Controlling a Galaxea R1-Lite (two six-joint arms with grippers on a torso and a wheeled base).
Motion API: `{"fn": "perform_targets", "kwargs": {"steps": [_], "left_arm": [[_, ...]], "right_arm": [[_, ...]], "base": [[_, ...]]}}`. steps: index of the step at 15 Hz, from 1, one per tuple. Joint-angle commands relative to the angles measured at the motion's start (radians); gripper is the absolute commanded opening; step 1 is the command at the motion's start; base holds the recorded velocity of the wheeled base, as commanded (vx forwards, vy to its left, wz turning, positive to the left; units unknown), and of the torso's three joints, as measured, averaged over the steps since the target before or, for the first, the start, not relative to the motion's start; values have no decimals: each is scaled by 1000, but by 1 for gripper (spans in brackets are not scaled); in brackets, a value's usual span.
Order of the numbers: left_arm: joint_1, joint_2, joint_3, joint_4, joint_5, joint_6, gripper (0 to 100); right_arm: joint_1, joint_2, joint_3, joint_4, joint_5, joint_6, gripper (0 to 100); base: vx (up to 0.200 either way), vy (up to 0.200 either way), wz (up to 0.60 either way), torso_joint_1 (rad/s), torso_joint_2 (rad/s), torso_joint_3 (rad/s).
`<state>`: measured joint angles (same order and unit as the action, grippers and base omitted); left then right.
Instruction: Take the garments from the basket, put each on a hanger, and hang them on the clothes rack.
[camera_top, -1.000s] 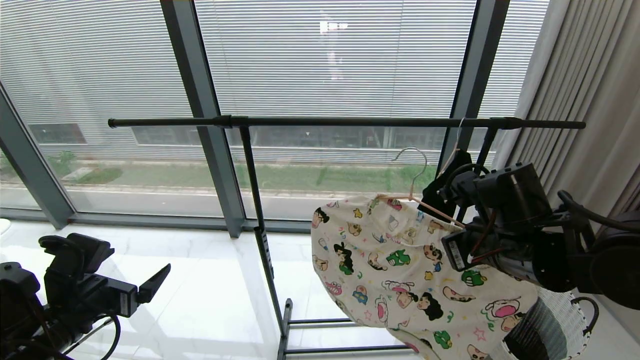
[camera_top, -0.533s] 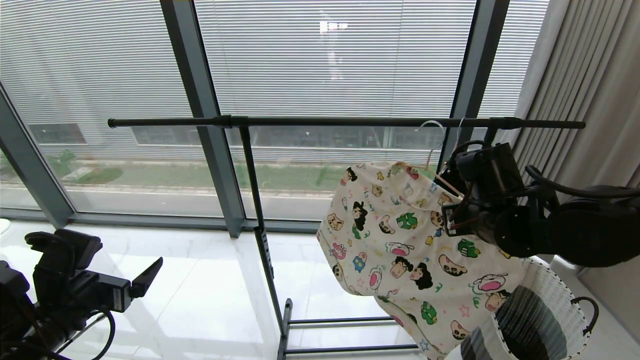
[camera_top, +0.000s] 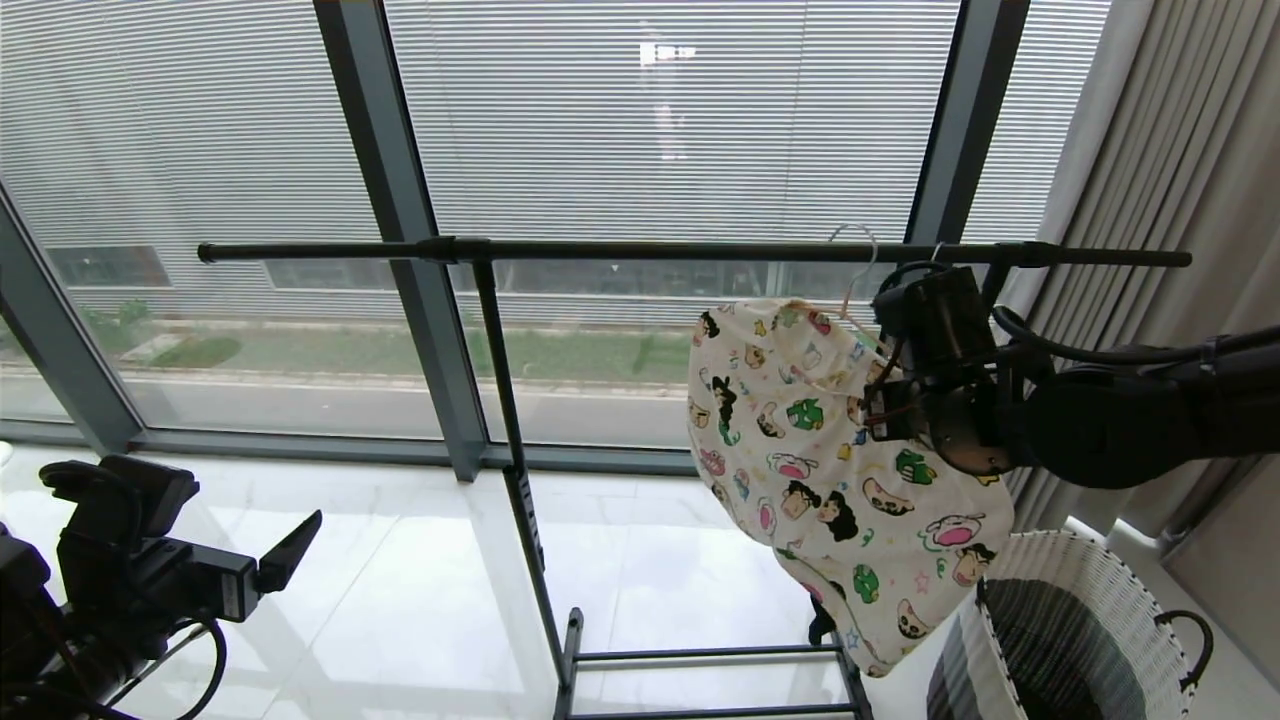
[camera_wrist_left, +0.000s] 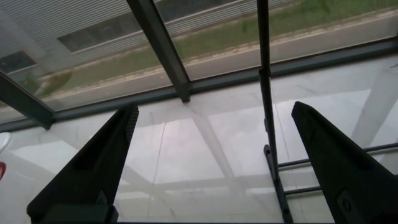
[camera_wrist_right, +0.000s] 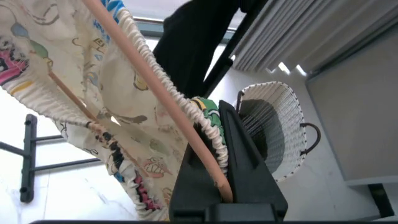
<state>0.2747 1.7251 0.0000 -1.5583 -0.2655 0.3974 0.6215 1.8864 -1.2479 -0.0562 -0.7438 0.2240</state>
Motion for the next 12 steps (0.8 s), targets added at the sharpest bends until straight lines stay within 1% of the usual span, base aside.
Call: {"fn": "perform_targets", "kwargs": {"steps": [1,7,12], "left_arm": [[0,1,0,-2,0,0,100],[0,2,0,-2,-1,0,100],[-3,7,0,-2,-1,1,100]], "right_arm": [[1,8,-2,-1,0,0,0],[1,19,-2,-1,0,0,0],[4,37,-1,-2,-2,1,0]], "base": [[200,0,0,12,12,-2],[200,0,0,6,2,2],[0,0,0,0,0,0]]}}
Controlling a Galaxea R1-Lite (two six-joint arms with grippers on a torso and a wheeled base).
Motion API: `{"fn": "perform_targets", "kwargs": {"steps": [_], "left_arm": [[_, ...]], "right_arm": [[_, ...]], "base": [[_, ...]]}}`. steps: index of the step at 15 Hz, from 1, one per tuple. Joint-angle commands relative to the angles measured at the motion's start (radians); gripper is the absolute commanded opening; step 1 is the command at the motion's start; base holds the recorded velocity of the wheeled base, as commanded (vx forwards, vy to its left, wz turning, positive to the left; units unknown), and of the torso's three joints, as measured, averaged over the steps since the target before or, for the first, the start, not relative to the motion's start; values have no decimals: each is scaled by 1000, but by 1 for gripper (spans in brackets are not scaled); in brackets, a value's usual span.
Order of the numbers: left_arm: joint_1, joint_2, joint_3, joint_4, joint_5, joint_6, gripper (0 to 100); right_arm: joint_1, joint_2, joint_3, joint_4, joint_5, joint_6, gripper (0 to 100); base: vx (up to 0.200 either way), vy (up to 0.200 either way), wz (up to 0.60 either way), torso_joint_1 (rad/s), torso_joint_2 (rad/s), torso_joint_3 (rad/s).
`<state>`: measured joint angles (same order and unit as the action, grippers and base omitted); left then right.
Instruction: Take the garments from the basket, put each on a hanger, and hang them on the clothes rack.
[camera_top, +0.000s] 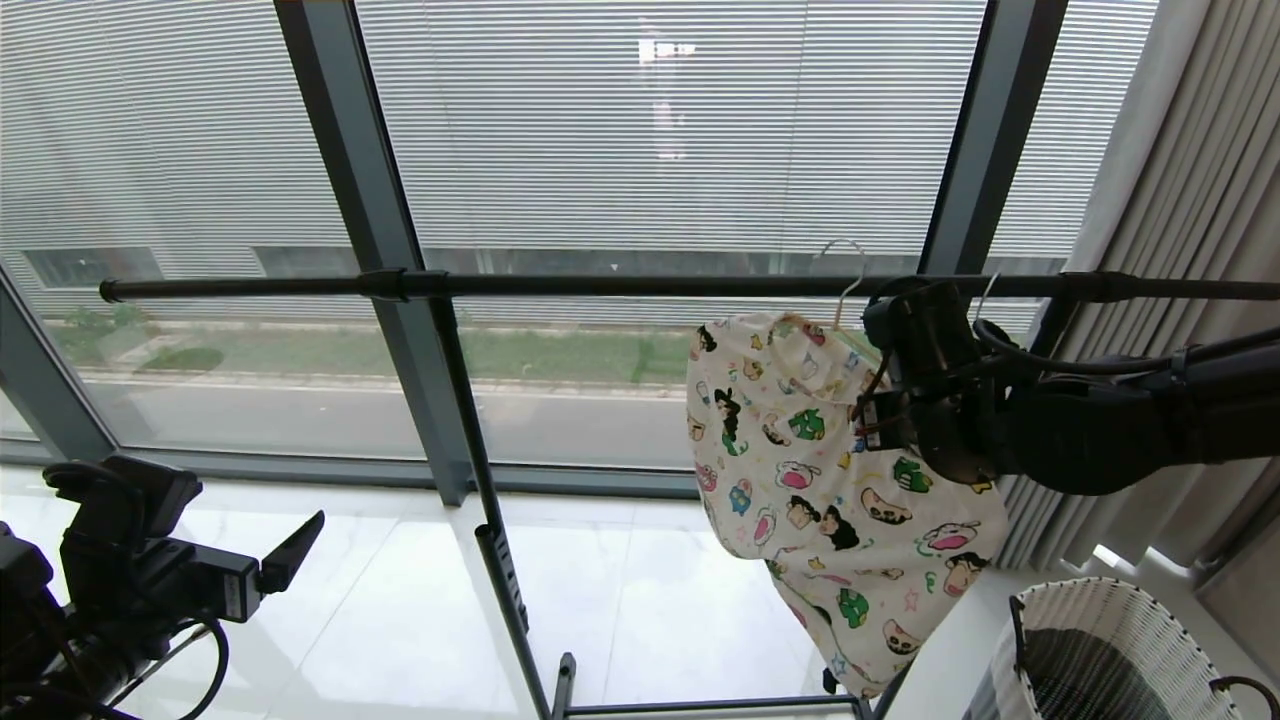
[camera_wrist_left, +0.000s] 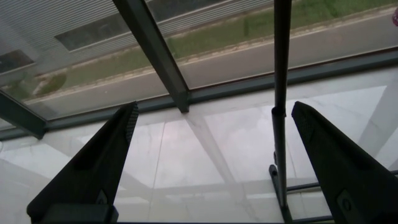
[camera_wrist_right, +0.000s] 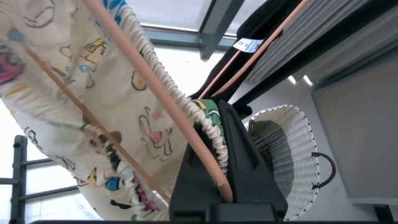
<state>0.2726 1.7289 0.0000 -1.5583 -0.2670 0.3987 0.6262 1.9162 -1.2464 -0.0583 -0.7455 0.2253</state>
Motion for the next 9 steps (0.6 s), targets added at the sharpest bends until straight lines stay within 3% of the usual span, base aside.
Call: {"fn": "perform_targets", "kwargs": {"steps": [1,9], "left_arm": [[-1,1,0,-2,0,0,100],[-1,3,0,-2,2,3,100]], "right_arm": [[-5,26,-7,-5,-2,0,0],[-25,144,-105,-6,-2,-1,0]], "base": [[0,0,0,0,0,0],[0,0,0,0,0,0]]}}
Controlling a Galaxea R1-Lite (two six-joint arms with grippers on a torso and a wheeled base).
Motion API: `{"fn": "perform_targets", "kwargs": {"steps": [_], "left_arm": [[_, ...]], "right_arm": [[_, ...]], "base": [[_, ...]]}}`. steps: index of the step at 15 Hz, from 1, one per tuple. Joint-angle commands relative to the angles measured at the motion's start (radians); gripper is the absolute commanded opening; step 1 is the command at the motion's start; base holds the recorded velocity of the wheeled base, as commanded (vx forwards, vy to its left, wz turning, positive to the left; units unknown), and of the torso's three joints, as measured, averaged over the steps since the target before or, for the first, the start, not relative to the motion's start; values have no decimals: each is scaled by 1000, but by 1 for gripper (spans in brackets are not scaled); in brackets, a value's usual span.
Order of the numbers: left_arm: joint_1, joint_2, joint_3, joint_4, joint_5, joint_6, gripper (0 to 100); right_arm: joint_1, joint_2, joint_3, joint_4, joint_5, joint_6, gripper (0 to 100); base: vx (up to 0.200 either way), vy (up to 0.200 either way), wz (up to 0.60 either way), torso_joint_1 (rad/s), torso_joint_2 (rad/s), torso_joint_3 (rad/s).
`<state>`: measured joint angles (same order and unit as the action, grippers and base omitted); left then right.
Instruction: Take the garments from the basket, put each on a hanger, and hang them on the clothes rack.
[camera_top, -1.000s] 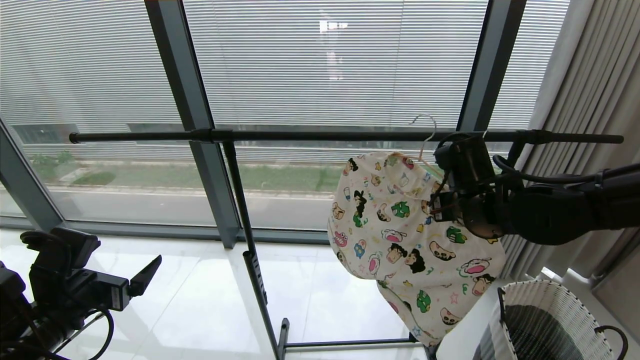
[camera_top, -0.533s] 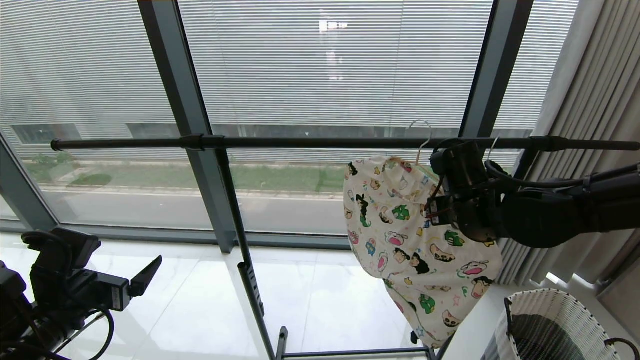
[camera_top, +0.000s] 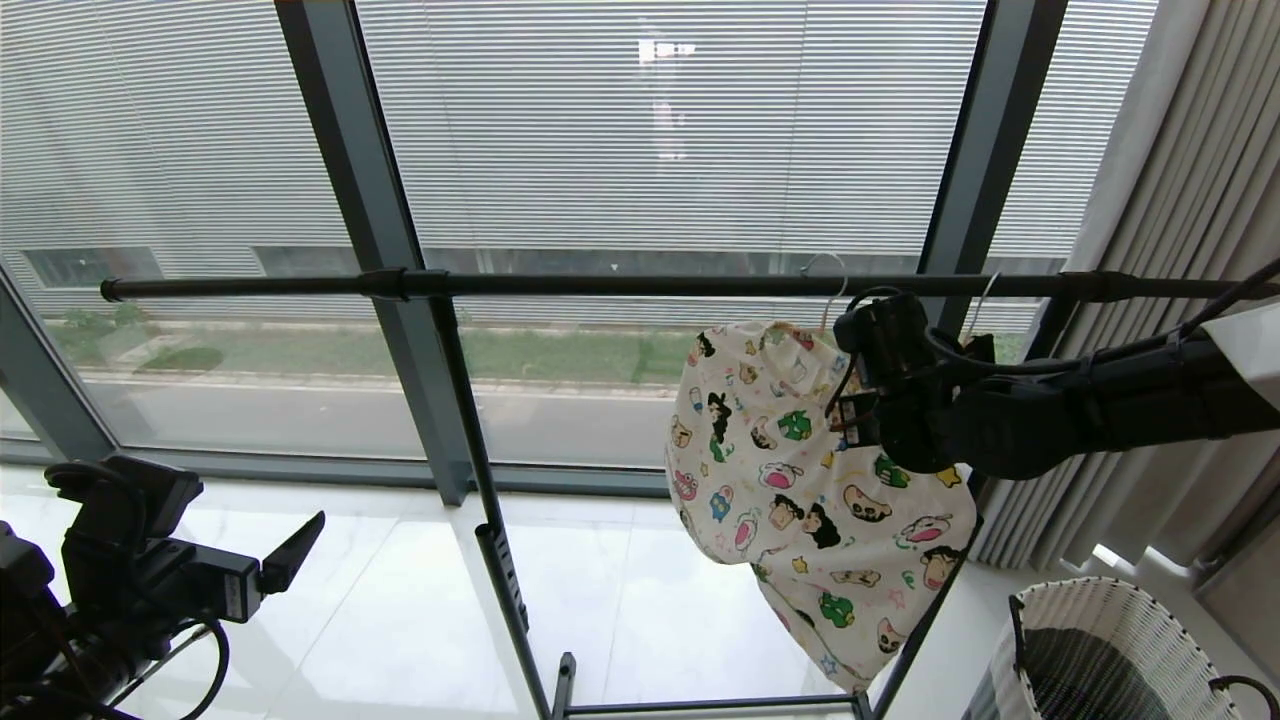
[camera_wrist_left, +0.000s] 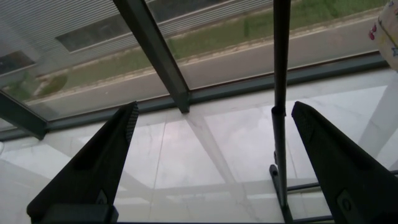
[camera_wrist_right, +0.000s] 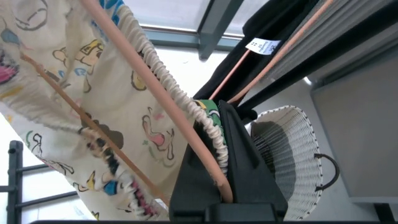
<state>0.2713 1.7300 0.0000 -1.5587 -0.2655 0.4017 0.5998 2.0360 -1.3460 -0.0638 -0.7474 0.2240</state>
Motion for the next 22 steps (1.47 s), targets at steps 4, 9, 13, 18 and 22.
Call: {"fn": "perform_targets", "kwargs": {"steps": [4,9,13,18,22], "left_arm": [[0,2,0,-1,0,0,100],[0,0,0,-1,0,0,100],[0,-1,0,-1,0,0,100],[0,-4,0,-1,-6,-3,100],[0,-58,0,-1,-8,-32,100]], "right_arm": [[2,26,-12,-1,0,0,0],[2,44,-36,1,0,0,0],[3,50,-45,7,0,-2,0],[32,-2,-36,1,0,0,100],[54,-148,-19,2,-30,0,100]], "base": [[0,0,0,0,0,0],[0,0,0,0,0,0],[0,0,0,0,0,0],[0,0,0,0,0,0],[0,0,0,0,0,0]]}}
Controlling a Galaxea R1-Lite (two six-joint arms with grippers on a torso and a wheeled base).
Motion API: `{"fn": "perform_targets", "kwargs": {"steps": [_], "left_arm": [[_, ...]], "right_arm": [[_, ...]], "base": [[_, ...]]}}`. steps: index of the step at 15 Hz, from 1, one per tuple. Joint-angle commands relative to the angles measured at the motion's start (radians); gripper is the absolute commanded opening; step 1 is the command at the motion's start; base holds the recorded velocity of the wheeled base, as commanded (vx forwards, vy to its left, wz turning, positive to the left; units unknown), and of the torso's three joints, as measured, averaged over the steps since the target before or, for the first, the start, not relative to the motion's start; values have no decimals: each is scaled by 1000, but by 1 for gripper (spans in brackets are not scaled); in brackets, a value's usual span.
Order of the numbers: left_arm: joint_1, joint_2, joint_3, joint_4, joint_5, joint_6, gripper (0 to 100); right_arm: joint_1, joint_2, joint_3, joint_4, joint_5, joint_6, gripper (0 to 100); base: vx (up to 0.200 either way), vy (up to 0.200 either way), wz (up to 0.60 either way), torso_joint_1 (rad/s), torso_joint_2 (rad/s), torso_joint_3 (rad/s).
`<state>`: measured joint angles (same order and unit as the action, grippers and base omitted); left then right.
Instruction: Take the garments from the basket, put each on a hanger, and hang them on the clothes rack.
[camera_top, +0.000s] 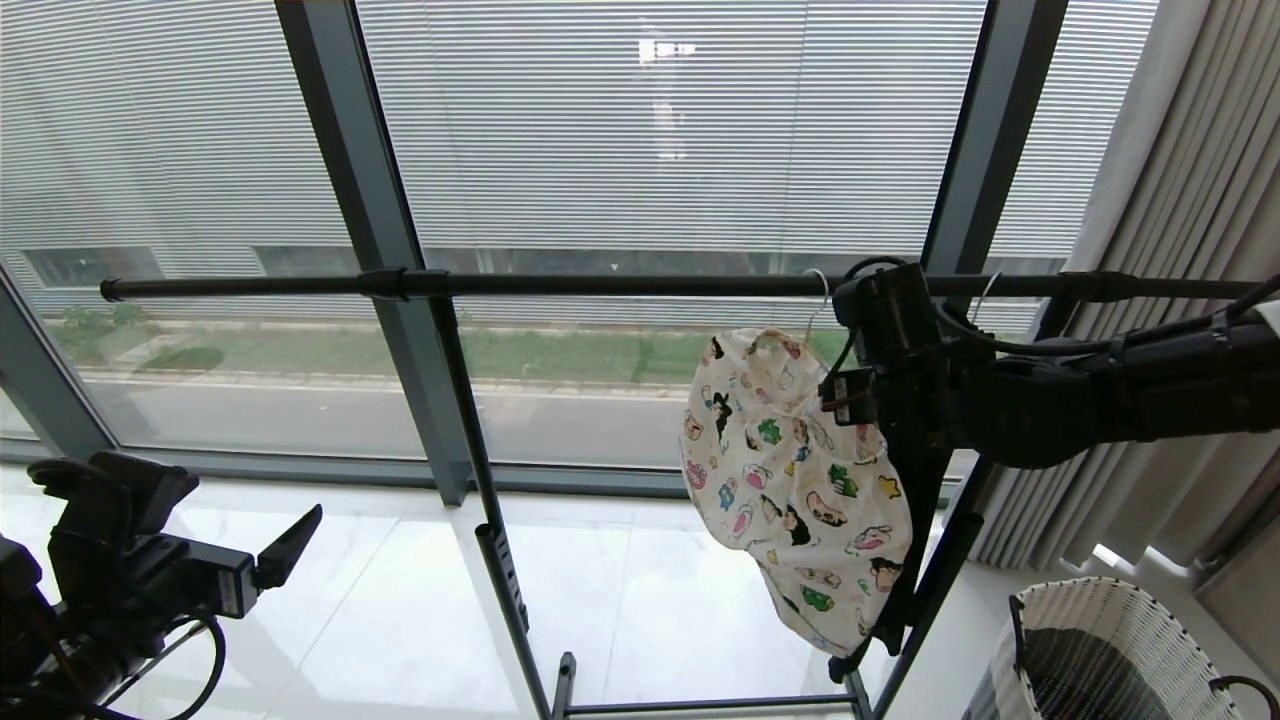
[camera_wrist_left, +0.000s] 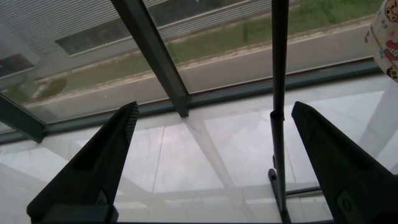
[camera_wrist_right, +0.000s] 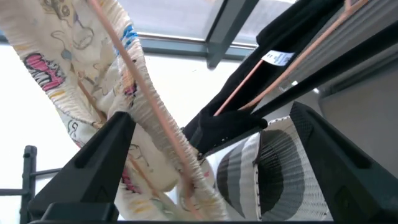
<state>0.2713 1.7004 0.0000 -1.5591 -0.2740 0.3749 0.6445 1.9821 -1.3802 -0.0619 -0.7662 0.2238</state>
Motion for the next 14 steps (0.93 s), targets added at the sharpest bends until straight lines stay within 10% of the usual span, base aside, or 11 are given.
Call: {"fn": "perform_targets", "kwargs": {"steps": [1,8,14], "left_arm": [[2,-50,0,1,3,-22,100],[3,-484,-20,447,6,-111,100],[13,-1130,-276,1443,38,-226,100]], "right_arm": [[15,-154,30,1,-25,-8,100],[70,-677,356,5,-108,-100,100],[-25,-1267,673,272,-108,-271,100]], "base": [[0,0,0,0,0,0],[0,0,0,0,0,0],[0,0,0,0,0,0]]}}
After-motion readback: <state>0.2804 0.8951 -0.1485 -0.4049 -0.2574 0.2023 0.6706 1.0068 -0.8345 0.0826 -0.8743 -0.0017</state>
